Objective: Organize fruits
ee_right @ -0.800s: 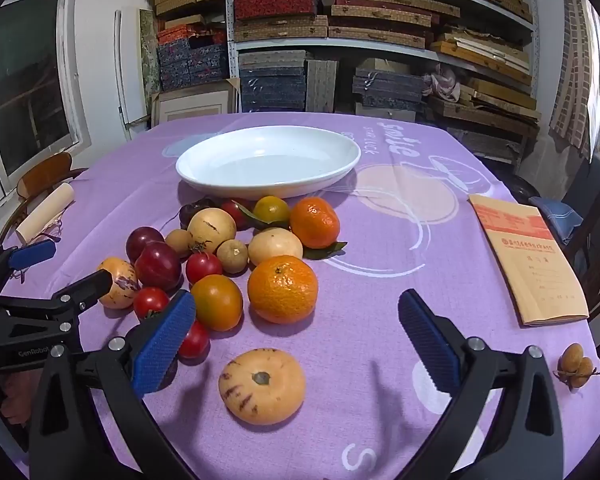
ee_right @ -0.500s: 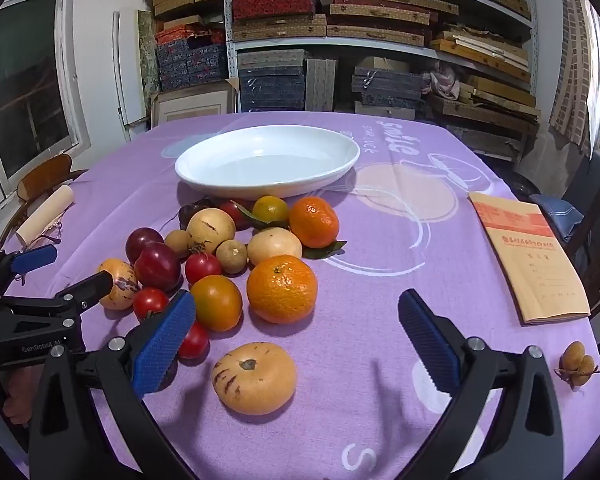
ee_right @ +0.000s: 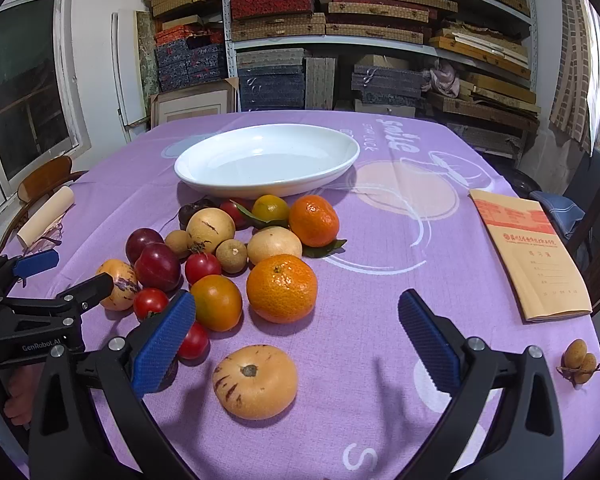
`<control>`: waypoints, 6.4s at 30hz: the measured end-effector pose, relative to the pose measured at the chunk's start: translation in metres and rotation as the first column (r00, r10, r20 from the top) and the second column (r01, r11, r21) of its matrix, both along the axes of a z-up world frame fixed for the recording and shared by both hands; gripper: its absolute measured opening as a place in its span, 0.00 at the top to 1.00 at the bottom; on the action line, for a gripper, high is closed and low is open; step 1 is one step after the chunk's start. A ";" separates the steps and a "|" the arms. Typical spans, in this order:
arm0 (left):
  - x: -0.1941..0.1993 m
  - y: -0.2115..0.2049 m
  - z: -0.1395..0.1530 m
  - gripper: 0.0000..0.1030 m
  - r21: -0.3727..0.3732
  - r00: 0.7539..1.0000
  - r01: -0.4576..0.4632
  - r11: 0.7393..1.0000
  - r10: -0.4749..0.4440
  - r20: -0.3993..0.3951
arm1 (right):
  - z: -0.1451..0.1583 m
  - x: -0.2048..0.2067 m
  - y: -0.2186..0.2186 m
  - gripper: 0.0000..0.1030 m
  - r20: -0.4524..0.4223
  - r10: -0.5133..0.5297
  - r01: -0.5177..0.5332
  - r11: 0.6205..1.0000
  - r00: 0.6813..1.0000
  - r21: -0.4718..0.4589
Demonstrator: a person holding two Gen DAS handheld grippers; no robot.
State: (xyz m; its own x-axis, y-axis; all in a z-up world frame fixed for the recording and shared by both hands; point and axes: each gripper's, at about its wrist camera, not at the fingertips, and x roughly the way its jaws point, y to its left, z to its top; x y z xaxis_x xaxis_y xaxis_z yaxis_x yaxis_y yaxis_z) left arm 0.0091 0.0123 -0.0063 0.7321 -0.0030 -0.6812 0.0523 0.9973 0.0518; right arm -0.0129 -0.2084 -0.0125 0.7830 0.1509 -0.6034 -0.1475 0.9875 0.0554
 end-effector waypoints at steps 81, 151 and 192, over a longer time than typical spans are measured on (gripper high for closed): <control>0.001 0.002 -0.001 0.03 -0.042 0.999 0.010 0.999 -0.011 -0.032 | 0.000 0.000 -0.002 0.04 -0.002 0.002 -0.002 1.000 1.000 0.010; 0.006 0.021 -0.014 0.55 -0.167 0.990 0.070 0.983 -0.089 -0.112 | -0.026 -0.014 0.011 0.43 -0.167 0.173 -0.179 0.984 0.971 -0.018; 0.140 -0.034 0.065 0.55 -0.080 0.990 0.141 0.987 -0.140 0.017 | 0.068 0.139 0.002 0.55 -0.047 0.164 -0.167 0.985 0.985 -0.052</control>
State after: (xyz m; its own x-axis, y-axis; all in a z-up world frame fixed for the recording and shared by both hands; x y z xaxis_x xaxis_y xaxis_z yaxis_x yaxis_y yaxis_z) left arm 0.1492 -0.0221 0.0588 0.7283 -0.1612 -0.6661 0.1920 0.9810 -0.0275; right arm 0.1263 -0.2059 0.0558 0.7239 0.2414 -0.6463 -0.3078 0.9514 0.0106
